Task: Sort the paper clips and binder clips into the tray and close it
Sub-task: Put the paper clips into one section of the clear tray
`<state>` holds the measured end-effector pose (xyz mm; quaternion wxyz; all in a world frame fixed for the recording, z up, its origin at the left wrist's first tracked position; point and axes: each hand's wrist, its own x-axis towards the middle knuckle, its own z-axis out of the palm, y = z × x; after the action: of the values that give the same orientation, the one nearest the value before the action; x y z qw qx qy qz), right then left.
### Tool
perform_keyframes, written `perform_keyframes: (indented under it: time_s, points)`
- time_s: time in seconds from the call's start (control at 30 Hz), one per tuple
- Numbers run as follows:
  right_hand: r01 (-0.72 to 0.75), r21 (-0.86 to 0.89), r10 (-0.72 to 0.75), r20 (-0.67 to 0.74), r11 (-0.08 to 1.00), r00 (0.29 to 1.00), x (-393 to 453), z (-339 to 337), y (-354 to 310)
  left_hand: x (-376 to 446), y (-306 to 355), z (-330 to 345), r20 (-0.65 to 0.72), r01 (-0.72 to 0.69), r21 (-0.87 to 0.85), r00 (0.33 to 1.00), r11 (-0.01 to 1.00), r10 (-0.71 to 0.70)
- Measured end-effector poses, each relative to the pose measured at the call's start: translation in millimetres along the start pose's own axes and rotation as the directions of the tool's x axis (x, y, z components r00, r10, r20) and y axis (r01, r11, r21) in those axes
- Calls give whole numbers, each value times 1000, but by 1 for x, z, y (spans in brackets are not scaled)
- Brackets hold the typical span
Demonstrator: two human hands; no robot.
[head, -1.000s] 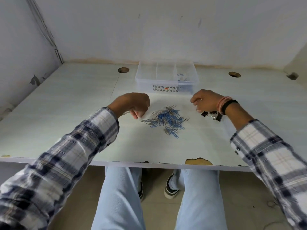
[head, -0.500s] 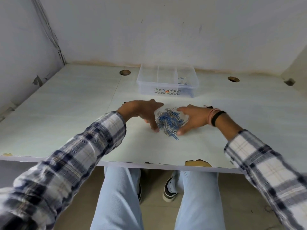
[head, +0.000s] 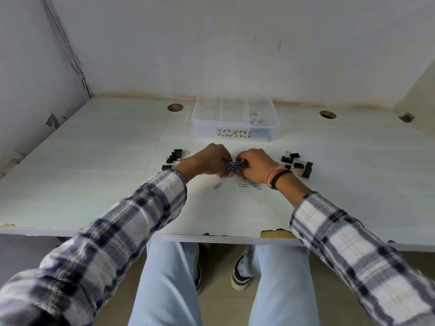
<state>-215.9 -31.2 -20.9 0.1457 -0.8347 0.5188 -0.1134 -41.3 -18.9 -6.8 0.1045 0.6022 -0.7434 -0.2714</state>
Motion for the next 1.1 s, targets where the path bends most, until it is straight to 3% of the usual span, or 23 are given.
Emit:
perform_keyframes:
  time_s: [0.2, 0.3, 0.4, 0.53, 0.73, 1.0, 1.1]
  points:
    - [-29, 131, 47, -137, 991, 989, -6, 8, 3, -4, -6, 6, -72, 19, -227, 997, 974, -36]
    - [-105, 346, 163, -144, 932, 976, -12, 8, 8, -7, -6, 6, -78, 17, -315, 996, 949, -44]
    - [-219, 649, 327, -48, 728, 944, -16, 6, 13, -5, -10, 3, -69, 20, -401, 996, 916, -52]
    - [-249, 878, 366, 92, 408, 926, -21, -4, 19, -6, -8, -8, -22, 16, -504, 999, 864, -31]
    - [-236, 954, 365, 156, 186, 918, -11, -39, 30, 2, 17, -35, -21, -4, -643, 1000, 766, -12]
    - [-125, 992, 441, 106, 13, 891, 50, -120, 52, 73, 77, -92, -111, -40, -689, 992, 724, -51]
    - [-152, 988, 479, 125, 18, 869, 80, -136, 63, 117, 92, -100, -110, 8, -675, 988, 738, -111]
